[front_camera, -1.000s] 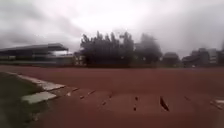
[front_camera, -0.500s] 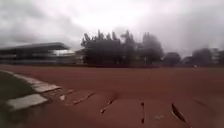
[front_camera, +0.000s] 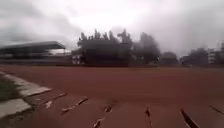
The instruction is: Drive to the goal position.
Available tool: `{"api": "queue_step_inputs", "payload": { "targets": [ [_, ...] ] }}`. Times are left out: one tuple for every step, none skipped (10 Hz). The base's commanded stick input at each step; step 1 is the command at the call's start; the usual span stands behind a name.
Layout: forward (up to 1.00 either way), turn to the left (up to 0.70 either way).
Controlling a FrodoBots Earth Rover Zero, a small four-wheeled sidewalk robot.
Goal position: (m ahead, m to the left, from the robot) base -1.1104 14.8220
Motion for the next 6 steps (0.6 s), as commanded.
{"api": "queue_step_inputs", "payload": {
  "targets": [
    [0.70,-0.35],
    [0.70,-0.35],
    [0.70,-0.35],
    [0.70,-0.35],
    [0.70,-0.35],
    [0.70,-0.35]
  ]
}}
